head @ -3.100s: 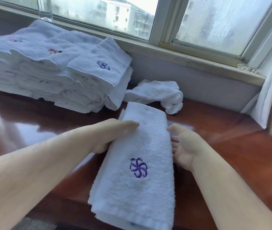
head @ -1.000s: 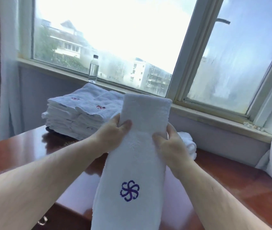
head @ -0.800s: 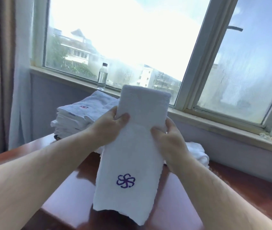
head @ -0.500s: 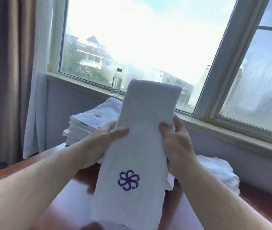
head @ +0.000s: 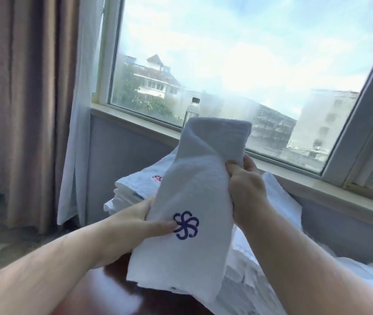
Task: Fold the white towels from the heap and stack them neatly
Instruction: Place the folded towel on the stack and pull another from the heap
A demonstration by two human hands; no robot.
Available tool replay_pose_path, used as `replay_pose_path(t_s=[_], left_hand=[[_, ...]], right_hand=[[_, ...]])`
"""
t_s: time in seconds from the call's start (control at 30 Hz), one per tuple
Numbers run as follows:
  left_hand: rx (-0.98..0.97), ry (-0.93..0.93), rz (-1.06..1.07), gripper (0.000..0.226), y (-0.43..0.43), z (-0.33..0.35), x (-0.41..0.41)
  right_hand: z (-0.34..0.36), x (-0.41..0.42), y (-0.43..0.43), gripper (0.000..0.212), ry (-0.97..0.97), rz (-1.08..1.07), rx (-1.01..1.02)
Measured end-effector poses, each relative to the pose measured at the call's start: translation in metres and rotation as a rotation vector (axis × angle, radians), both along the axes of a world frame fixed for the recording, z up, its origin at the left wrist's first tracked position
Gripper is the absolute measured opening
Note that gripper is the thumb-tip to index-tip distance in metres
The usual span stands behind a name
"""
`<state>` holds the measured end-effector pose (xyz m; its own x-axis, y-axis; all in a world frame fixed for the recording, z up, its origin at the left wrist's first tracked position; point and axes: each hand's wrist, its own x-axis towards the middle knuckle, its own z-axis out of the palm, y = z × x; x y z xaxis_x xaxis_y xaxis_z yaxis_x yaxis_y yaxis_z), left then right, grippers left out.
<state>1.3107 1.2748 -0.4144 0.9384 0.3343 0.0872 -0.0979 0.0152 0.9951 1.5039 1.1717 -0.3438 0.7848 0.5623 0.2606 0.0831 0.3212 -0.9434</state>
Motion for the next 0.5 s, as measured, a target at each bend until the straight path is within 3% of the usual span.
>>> replay_pose_path(t_s=[0.17,0.37,0.43,0.5], left_hand=[[-0.11,-0.009,0.166,0.034,0.046,0.025,0.015],[-0.037,0.11,0.201,0.032,0.104,0.062,0.038],[0.03,0.129,0.235,0.029,0.12,0.069,0.047],[0.26,0.266,0.358,0.025,0.131,0.068,0.059]], right_hand=[[0.013,0.025,0.047,0.041,0.049,0.071,0.007],[0.034,0.059,0.098,0.041,0.085,0.079,0.071],[0.038,0.071,0.113,0.038,0.098,0.062,0.056],[0.032,0.083,0.125,0.035,0.095,0.059,-0.104]])
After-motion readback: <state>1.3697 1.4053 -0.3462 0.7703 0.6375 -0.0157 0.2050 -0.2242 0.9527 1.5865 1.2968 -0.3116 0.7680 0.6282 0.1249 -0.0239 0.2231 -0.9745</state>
